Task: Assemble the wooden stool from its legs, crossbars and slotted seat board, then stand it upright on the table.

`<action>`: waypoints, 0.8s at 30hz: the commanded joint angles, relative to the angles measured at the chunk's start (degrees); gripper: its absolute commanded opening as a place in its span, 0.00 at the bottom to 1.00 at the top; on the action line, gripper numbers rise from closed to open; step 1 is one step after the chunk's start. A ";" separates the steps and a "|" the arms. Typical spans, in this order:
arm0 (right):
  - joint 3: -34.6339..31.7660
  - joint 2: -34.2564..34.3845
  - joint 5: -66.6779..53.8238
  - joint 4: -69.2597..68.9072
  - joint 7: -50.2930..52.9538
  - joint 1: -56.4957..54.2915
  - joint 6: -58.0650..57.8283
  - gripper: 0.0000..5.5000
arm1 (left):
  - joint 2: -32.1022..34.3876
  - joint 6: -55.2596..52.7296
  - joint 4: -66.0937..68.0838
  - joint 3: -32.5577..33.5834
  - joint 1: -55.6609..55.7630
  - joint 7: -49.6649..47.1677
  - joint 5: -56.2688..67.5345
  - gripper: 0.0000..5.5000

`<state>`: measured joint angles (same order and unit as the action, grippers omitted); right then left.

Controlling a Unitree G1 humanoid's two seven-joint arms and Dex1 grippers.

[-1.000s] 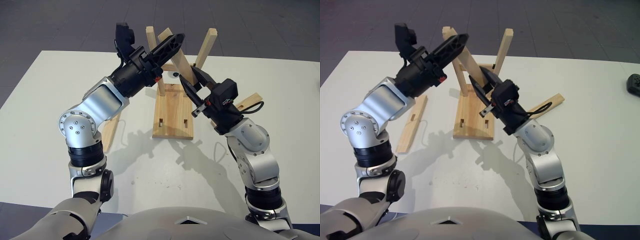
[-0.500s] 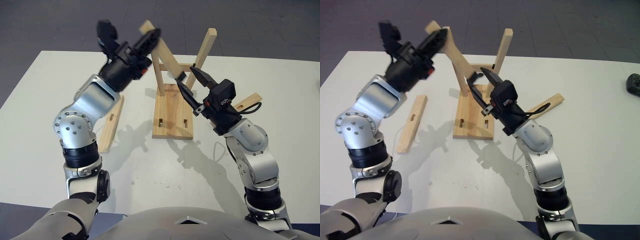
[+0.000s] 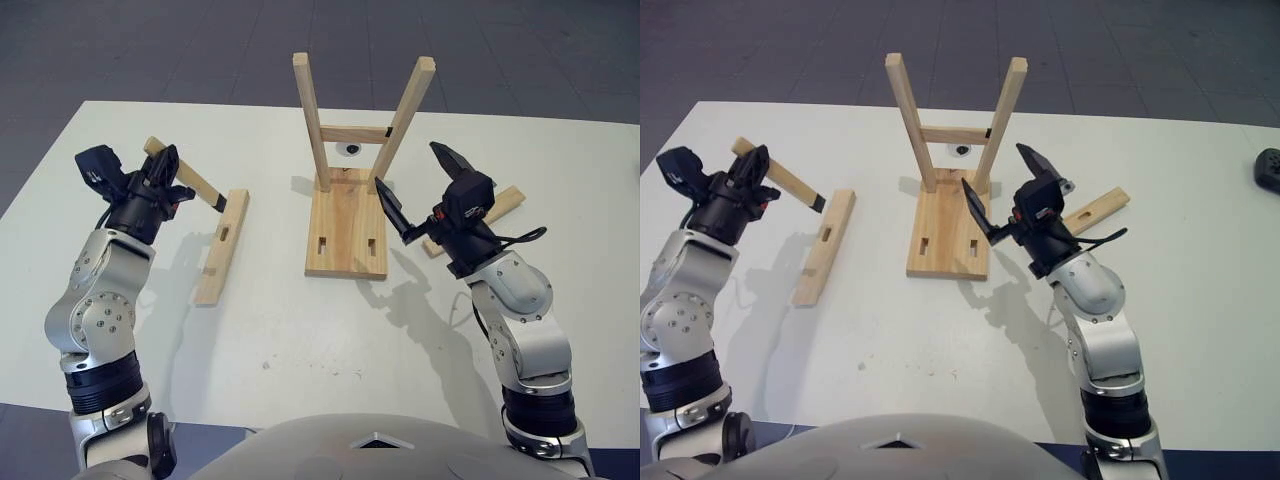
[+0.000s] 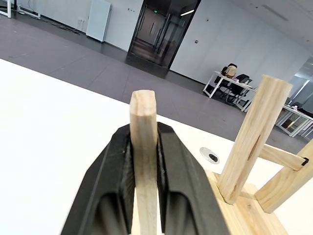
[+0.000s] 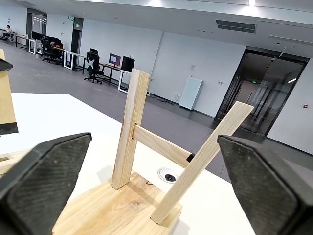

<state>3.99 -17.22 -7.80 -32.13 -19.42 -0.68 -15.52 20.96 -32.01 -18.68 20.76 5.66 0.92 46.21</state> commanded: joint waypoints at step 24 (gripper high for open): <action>-0.55 0.07 2.60 1.68 1.13 -0.13 0.88 0.98 | -4.81 2.66 4.42 -2.72 -2.53 4.67 -10.86 0.08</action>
<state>3.30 -17.14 -5.63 -30.65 -18.31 -0.69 -14.81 16.77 -28.33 -13.93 19.10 3.37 5.49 35.94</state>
